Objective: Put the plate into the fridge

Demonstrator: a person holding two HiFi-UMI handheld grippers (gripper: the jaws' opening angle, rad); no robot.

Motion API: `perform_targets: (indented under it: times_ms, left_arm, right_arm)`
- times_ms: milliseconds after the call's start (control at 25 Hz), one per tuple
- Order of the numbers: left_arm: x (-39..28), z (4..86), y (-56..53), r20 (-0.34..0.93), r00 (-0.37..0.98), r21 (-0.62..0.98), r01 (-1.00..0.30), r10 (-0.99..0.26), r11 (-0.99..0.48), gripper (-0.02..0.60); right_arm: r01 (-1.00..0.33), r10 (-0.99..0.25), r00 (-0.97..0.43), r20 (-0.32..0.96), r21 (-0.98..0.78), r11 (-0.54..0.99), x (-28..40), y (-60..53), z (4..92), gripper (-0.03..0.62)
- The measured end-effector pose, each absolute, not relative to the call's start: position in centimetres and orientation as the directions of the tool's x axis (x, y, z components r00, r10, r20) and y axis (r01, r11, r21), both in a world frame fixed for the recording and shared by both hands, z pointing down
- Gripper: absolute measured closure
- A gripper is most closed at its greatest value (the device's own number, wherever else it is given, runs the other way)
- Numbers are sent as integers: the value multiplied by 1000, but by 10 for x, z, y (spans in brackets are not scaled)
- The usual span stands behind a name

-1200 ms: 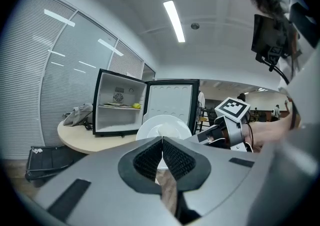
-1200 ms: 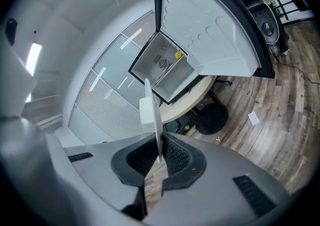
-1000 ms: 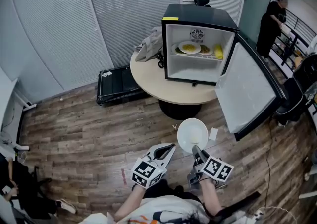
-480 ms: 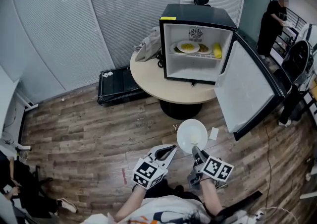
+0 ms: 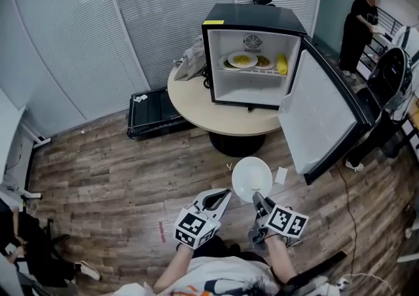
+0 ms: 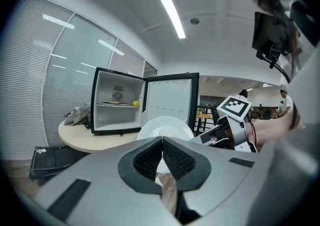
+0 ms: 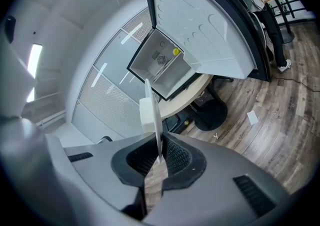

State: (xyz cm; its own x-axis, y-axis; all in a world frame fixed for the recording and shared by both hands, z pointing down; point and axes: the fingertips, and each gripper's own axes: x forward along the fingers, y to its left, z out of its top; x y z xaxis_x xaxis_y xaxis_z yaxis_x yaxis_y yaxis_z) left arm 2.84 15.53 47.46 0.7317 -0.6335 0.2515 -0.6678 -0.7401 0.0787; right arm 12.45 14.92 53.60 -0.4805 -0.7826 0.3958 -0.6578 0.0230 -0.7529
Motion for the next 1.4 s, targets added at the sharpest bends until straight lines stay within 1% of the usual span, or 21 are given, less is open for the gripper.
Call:
perform_targets:
  times_ms: [560,1400]
  left_arm:
    - [43,491,128,283,740,91,-654,-610,-751,571]
    - [-4,491,-19,267,786,120,-602,-558,-790,569]
  right_arm:
    - [-646,-777,-480,408,-763,-2,136,122,551,568]
    - [-660,-795,-408,449,-747,-82,96,-7,556,566]
